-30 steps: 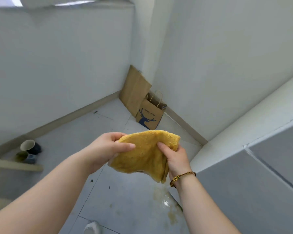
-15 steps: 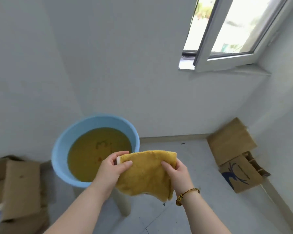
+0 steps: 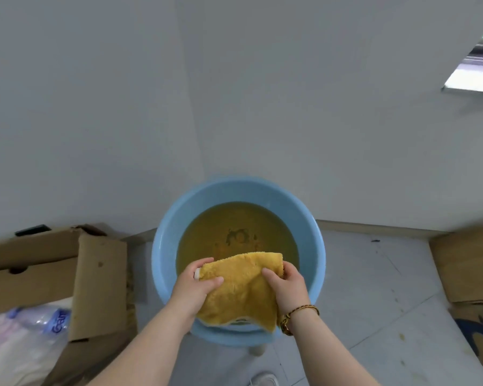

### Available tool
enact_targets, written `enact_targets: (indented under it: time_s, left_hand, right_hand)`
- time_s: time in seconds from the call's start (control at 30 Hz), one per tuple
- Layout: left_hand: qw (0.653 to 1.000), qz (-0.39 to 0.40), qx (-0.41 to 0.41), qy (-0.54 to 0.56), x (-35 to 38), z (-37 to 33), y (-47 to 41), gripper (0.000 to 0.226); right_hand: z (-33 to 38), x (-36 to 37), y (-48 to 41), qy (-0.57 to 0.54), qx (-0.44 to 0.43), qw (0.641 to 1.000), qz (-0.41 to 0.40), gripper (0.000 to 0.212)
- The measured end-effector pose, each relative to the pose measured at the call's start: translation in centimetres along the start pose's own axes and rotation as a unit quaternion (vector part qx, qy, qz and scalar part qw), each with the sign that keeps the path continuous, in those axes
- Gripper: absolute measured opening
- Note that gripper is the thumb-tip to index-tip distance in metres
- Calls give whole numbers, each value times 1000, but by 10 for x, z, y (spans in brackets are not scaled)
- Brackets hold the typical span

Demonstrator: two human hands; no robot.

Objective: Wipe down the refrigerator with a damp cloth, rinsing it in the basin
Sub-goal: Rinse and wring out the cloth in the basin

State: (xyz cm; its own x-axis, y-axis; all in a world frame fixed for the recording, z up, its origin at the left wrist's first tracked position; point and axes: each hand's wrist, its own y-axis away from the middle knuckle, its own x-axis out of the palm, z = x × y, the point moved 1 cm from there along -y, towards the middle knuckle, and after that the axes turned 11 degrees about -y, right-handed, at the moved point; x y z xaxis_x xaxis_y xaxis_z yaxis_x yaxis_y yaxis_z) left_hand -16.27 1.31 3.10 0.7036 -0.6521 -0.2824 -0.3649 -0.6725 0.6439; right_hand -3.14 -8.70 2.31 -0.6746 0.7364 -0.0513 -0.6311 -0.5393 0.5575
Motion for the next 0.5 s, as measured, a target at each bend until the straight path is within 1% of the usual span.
enact_targets:
  time_s: [0.13,0.23,0.37,0.43,0.5]
  left_hand:
    - [999,-37,-28,2,11,-2,-40,32]
    - [997,-50,-53,-23,24,-3,-73,27]
    - [993,-61,-98,-31,33,1,-114,20]
    - [990,-68,-114,-46,35,6,-136,24]
    - [988,-68,-124,-66,37,10,-155,36]
  right_hand:
    - [-6,13,-47,68,19,997,0,19]
    - [-11,16,-83,120,27,992,-10,30]
    - [-23,27,-123,150,60,987,-2,42]
    - [-31,35,-138,152,78,985,-5,42]
    - [-41,40,-151,155,84,984,-21,37]
